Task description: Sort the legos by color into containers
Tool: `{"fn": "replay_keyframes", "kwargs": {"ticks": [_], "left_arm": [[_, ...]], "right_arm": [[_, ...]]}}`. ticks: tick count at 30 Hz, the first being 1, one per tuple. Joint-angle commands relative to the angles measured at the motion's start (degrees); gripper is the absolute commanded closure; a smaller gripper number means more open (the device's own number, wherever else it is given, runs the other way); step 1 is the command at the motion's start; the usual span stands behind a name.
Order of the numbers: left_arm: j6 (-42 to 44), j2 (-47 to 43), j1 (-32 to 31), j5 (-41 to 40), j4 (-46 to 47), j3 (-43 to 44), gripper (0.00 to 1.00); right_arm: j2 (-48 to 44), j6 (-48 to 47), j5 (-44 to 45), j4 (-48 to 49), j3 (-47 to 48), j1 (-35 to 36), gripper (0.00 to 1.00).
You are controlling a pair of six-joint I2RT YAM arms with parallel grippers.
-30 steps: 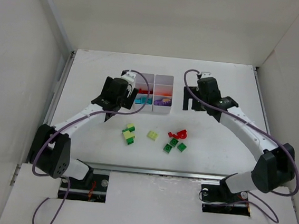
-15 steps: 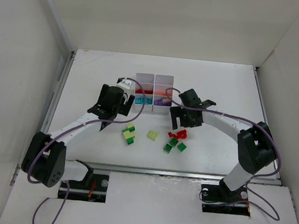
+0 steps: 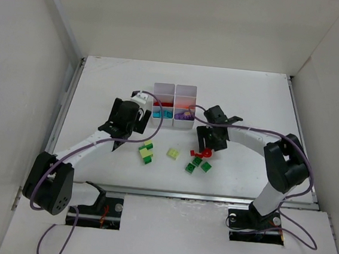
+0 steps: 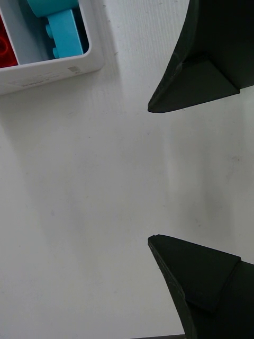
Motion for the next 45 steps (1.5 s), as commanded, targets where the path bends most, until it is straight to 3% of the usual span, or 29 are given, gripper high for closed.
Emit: {"fn": "replay_keyframes", "kwargs": {"ticks": [1,6,9,10,14,19,23,24,27,31,35,45], "left_arm": [[-0.89,-1.91,-0.19,-0.91,1.15,-0.07,0.00],[-0.89,-1.91,-0.19,-0.91,1.15,-0.06,0.00],[-0.89,-1.91,-0.19,-0.91,0.63,-0.06,0.00],[-0.89,-1.91,-0.19,-0.91,0.63,-0.06,0.00],[-0.89,-2.44,-0.19,-0.91,0.63,-0.06,0.00],[-0.89,-3.50,-0.19,-2.75,0.63,-1.29,0.00],[-2.29,-4.11,-0.19,-5.12,0.63,-1.91,0.00],[-2.90,-4.63,-0.19,-5.13,0.63,-2.52,0.00],[-3.44,-5.25,0.86,-7.14,0.63,-3.13,0.00],[-3.44,-6.40,2.18,-7.85,1.15,-3.75,0.00],[-3.97,-7.71,4.64,-7.85,1.15,-4.98,0.00],[-3.97,-8.24,7.02,-7.86,2.47,-6.13,0.00]], "right_arm": [[-0.28,0.88,-0.88,3.24,-0.74,-0.97,0.26],[0.25,-0.18,-0.88,3.77,-0.74,-1.49,0.45],[-0.46,-0.79,-0.88,4.30,-1.36,-1.49,0.68],[-1.07,-0.79,-0.88,4.30,-1.36,-1.49,0.80],[-3.52,-2.55,2.45,0.18,3.02,-1.49,1.00],[-7.39,-3.87,5.09,0.77,14.18,0.79,1.00],[-9.07,-1.86,5.88,17.87,17.45,5.17,1.00],[-7.77,-0.80,5.28,26.45,17.45,5.19,1.00],[-2.59,4.56,5.27,33.54,22.95,7.46,1.00],[9.18,7.90,10.70,33.56,31.74,10.63,1.00],[14.64,8.61,16.86,33.56,38.35,13.53,1.00],[19.57,8.61,18.54,33.56,39.60,13.54,1.00]]}}
